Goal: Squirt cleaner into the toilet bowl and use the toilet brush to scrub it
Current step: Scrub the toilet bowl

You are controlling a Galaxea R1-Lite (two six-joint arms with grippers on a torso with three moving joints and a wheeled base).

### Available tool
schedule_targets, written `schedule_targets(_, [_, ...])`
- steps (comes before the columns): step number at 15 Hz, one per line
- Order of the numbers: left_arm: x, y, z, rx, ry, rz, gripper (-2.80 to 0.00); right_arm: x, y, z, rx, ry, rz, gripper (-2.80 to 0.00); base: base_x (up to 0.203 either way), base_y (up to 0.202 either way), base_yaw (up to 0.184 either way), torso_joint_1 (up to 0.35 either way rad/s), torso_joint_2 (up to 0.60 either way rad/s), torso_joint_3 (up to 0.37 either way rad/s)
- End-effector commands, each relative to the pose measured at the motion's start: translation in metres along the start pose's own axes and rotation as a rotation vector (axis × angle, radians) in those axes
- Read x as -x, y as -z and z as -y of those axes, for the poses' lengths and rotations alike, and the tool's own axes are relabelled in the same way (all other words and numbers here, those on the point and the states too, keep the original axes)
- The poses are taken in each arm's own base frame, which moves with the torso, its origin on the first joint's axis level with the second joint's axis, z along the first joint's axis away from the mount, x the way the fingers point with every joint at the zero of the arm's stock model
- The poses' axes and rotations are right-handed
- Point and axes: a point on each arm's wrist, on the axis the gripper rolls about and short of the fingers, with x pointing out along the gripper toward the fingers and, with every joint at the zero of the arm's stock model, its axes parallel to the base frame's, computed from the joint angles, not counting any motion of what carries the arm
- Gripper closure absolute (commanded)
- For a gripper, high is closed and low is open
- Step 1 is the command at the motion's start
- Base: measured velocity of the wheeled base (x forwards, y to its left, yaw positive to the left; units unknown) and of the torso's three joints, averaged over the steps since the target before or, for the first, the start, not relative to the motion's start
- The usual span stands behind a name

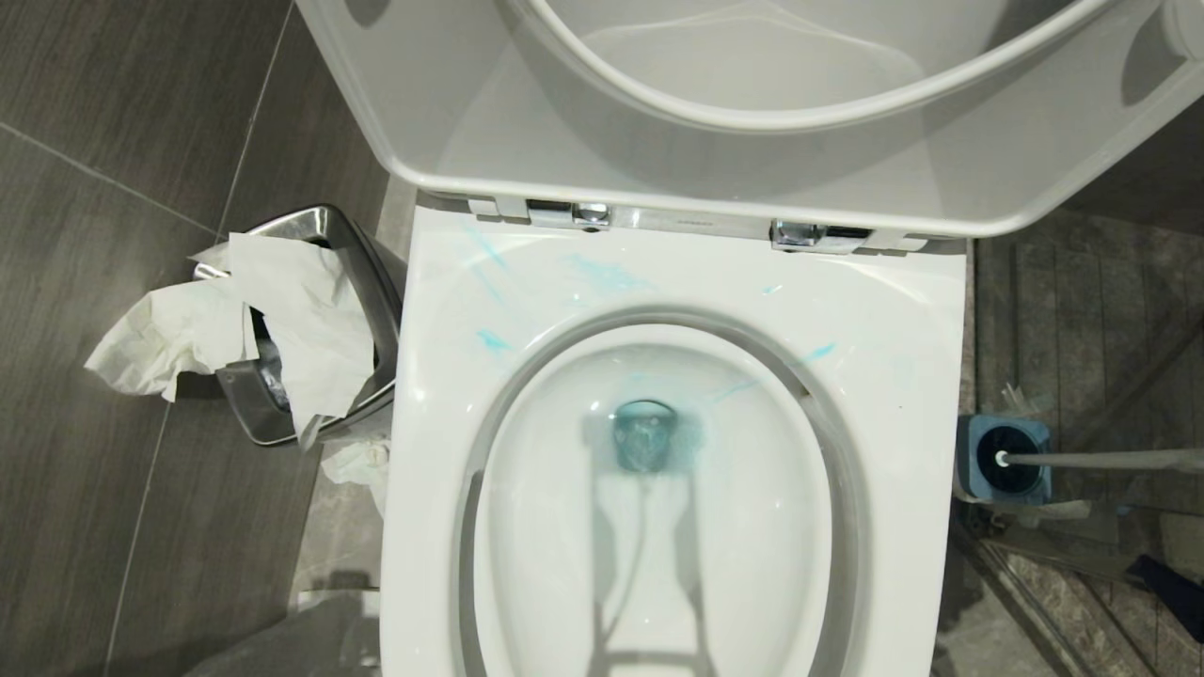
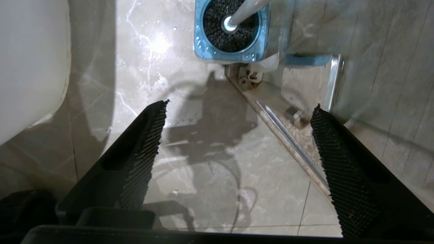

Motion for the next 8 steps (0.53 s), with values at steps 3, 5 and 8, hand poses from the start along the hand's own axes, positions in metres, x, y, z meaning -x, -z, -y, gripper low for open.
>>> schedule_targets(3, [0.0,0.0,0.0,0.0,0.0,-0.002,0.0,-0.04,-0.019,0.018,-0.006,-0.003,-0.026,-2.8,0.0,0.0,0.0,0.0,0.0,0.0])
schedule_targets(5, [0.0,0.0,0.0,0.0,0.0,-0.002,0.0,-0.051,-0.029,0.023,0.003,-0.008,-0.01,-2.8,0.0,0.0,0.0,0.0,0.0,0.0])
schedule_targets(8, [0.0,0.0,0.0,0.0,0.0,-0.002,0.0,-0.061,-0.033,0.019,0.015,-0.048,-0.012,-2.8,0.0,0.0,0.0,0.0,0.0,0.0])
